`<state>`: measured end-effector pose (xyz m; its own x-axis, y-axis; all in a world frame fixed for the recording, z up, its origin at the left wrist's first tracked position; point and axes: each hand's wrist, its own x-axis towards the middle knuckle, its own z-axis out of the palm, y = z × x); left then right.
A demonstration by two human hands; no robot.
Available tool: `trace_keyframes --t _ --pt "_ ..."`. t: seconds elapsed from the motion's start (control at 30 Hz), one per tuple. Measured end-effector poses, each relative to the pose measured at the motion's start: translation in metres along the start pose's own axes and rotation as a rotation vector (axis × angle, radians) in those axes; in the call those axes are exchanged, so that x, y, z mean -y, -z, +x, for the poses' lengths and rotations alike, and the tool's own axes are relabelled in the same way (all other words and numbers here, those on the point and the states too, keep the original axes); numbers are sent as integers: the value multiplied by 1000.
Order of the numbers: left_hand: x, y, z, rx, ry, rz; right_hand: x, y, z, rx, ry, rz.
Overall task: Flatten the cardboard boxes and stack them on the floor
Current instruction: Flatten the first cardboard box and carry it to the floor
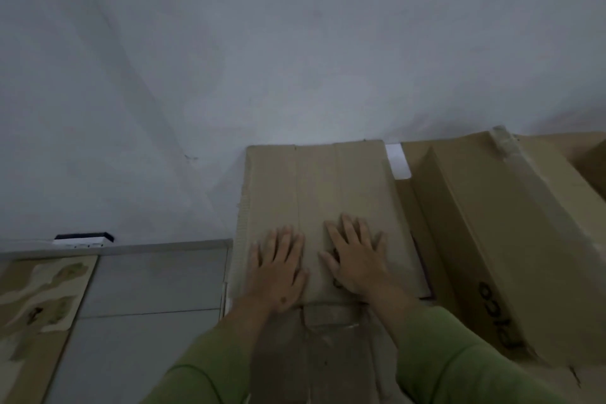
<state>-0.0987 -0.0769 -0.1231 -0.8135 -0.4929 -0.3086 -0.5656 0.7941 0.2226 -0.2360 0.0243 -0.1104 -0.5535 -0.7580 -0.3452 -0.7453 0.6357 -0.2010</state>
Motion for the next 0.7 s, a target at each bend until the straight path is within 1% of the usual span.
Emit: trace_keyframes --t 0.1,0.33,0.43,0.6,0.7 --pt "5 6 36 -57 8 47 3 10 35 -9 -15 -5" --pt "8 32 115 -128 92 -11 5 28 108 -50 -50 23" --pt "6 30 121 -175 117 -2 6 24 117 -74 -69 10" --pt "7 30 120 -160 124 3 6 23 117 -80 -64 15" --pt "3 31 114 -119 142 -30 4 26 109 -74 -39 24"
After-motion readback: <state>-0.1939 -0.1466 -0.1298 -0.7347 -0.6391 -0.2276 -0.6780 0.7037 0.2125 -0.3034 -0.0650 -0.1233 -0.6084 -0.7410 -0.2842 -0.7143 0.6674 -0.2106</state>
